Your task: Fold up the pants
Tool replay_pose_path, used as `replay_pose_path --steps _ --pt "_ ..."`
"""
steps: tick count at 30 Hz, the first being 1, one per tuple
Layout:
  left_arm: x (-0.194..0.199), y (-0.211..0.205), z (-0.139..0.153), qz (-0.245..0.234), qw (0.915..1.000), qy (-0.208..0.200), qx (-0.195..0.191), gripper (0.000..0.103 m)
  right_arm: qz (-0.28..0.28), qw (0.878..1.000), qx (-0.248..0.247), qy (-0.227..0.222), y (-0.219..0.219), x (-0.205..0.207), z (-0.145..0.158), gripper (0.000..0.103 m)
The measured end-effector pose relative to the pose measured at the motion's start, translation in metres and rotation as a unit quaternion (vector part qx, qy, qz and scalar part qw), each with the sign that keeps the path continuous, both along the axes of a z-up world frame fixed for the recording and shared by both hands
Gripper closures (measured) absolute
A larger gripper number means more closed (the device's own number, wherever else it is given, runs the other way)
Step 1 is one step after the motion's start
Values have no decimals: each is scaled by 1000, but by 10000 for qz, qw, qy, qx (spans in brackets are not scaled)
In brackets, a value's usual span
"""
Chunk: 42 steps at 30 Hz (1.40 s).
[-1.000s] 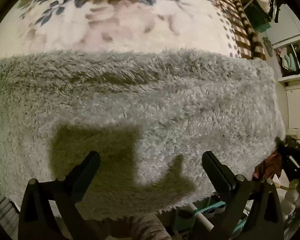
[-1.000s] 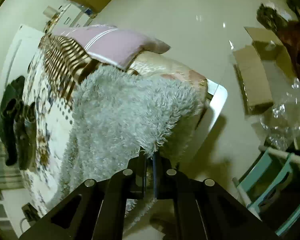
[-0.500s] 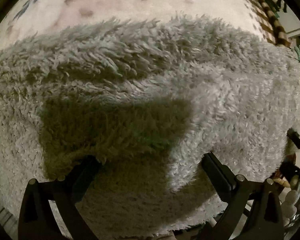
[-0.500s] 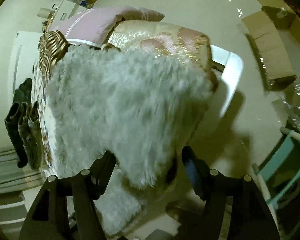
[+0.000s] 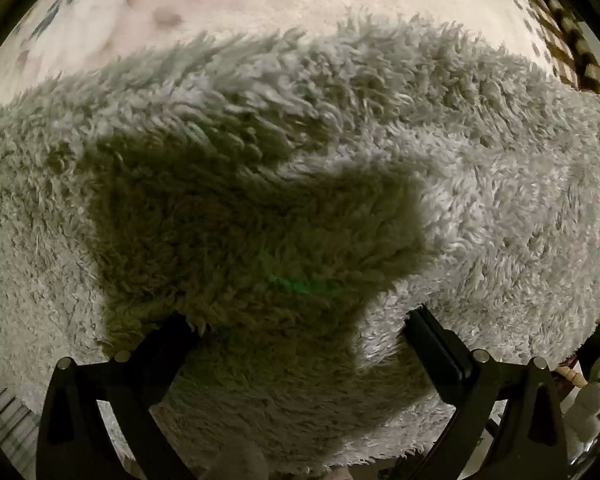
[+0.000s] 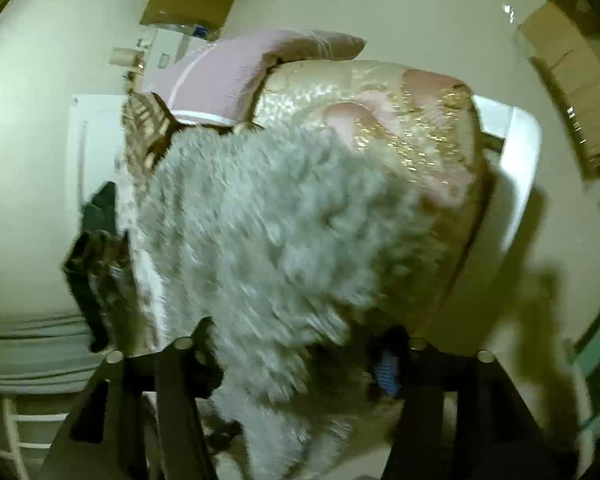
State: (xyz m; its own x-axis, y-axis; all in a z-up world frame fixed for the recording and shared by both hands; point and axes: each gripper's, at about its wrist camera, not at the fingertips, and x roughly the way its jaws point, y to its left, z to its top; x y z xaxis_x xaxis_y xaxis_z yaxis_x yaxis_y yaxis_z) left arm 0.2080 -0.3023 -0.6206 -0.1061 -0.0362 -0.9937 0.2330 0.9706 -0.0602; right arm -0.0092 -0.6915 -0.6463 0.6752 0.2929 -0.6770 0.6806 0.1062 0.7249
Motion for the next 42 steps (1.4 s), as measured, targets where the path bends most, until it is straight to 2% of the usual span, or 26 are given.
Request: replay_pose_path --steps 2,5,9,10,11,13,15,16,17,19,21,22,23,26,29,35,40,42 --pt "2 0 0 3 10000 -9 19 0 -27 9999 -100 -78 -2 4 1 40" --pt "-27 14 7 -15 10000 -46 36 0 40 9994 -306 -181 -3 12 6 41" --pt "-32 14 9 -19 10000 -62 47 0 100 9989 -450 -53 -3 23 3 40" --pt "-34 12 10 -18 10000 -61 48 0 119 9984 -546 -24 -1 24 7 44" --pt "-34 13 10 -30 10000 -56 44 0 155 9974 -697 -37 -1 22 13 59" --pt "-34 13 8 -41 10000 -37 47 0 331 9942 -1020 -81 2 25 29 64" --pt "-33 13 7 -52 10000 -16 56 0 455 9935 -1022 -207 5 29 35 64" --pt "-32 14 6 -57 10000 -9 62 0 494 9942 -937 -202 4 32 31 61" --pt "-31 15 5 -69 10000 -2 68 0 476 9952 -848 -132 2 34 26 52" --pt "-30 15 5 -66 10000 22 71 0 339 9977 -581 -22 -4 36 11 42" --pt "-28 16 10 -42 10000 69 19 0 227 9986 -486 -31 -7 38 5 43" --pt "-26 18 17 1 10000 25 -96 0 211 9981 -579 21 -8 39 9 52" --pt "-25 18 24 4 9998 -73 -200 0 269 9968 -743 76 -7 41 15 62" --pt "-19 20 51 -103 9984 -476 -283 0 452 9916 -1182 258 3 43 36 70" --pt "-14 24 70 -175 9968 -706 -342 0 448 9878 -1465 262 16 42 63 71" --pt "-6 54 96 -118 9954 -769 -558 0 429 9822 -1826 26 49 46 125 71" --pt "6 110 117 258 9941 -767 -727 0 894 9699 -2258 -161 102 70 181 71" --pt "7 135 127 460 9927 -809 -772 0 1162 9608 -2510 -177 132 83 200 71"
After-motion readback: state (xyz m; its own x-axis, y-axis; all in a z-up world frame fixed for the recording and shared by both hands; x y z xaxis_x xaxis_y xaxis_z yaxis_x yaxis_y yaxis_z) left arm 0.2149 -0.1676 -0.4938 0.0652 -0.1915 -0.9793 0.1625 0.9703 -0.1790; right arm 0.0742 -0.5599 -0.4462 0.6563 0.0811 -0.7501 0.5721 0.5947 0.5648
